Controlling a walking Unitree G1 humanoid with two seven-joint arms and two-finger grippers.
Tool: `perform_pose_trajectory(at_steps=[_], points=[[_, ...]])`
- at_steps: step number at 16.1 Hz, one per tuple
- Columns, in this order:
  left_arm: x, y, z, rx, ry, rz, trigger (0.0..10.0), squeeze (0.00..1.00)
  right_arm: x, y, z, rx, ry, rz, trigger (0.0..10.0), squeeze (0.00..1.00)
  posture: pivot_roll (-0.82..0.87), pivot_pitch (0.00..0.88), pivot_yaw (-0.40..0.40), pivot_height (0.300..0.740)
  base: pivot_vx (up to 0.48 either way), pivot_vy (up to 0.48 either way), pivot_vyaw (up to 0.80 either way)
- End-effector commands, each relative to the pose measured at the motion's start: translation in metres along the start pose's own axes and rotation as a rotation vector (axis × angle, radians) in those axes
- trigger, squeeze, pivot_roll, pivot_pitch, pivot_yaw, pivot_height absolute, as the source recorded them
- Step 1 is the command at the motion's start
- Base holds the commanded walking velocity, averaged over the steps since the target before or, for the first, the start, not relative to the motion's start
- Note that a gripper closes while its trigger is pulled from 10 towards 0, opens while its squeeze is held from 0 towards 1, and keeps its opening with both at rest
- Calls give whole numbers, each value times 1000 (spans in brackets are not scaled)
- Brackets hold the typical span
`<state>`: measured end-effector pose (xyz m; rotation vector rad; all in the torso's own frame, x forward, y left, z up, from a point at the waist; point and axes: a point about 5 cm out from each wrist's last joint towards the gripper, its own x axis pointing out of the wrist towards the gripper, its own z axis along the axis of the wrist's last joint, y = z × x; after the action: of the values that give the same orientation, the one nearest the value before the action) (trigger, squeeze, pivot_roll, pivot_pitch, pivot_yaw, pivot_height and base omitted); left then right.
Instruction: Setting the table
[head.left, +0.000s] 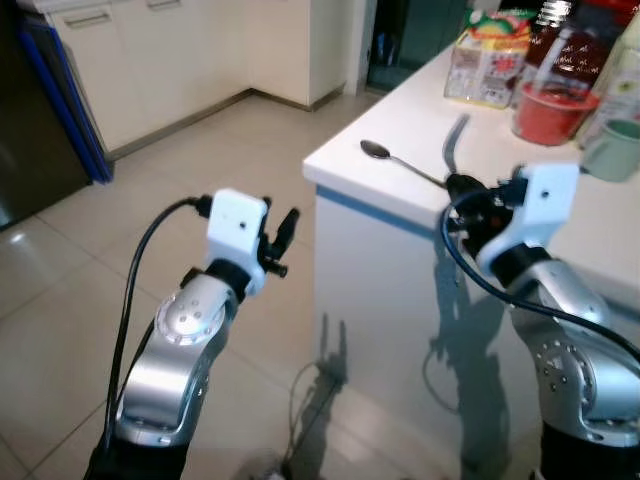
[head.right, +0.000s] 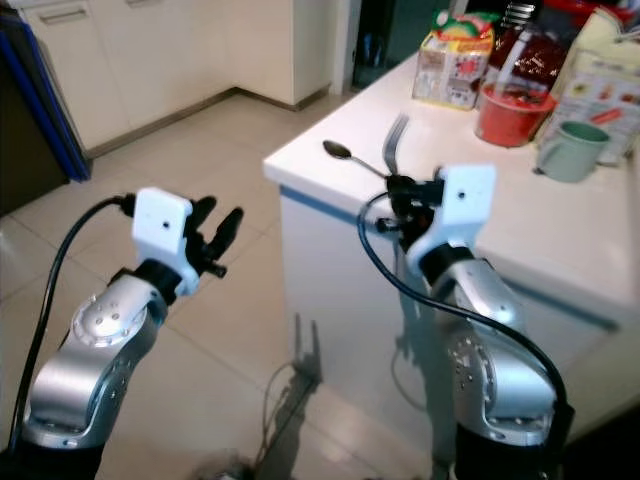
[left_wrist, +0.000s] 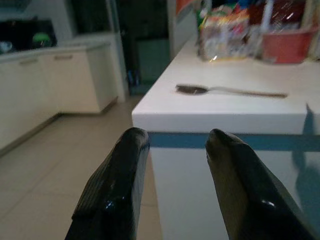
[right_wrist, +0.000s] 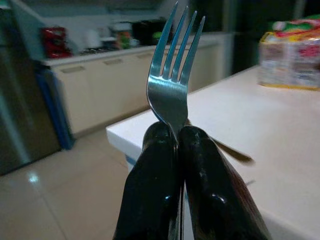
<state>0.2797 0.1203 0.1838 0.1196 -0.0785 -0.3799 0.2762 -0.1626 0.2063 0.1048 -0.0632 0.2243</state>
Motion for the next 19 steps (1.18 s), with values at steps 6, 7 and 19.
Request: perform_pose_trajectory(at_steps=[6, 7, 19], points=[[0, 3, 2, -14, -6, 28, 10000, 0, -7, -4, -3, 6, 26, -47, 10000, 0, 33, 0, -20, 740, 0, 0, -800], [1, 5, 2, -9, -9, 38, 10000, 0, -8, -4, -4, -12, 33, -54, 10000, 0, 34, 0, -20, 740, 0, 0, -800], [0, 9, -3, -30, 6, 161, 10000, 0, -4, -7, 4, -83, 17, -36, 10000, 0, -5, 0, -54, 740, 0, -386, -168]])
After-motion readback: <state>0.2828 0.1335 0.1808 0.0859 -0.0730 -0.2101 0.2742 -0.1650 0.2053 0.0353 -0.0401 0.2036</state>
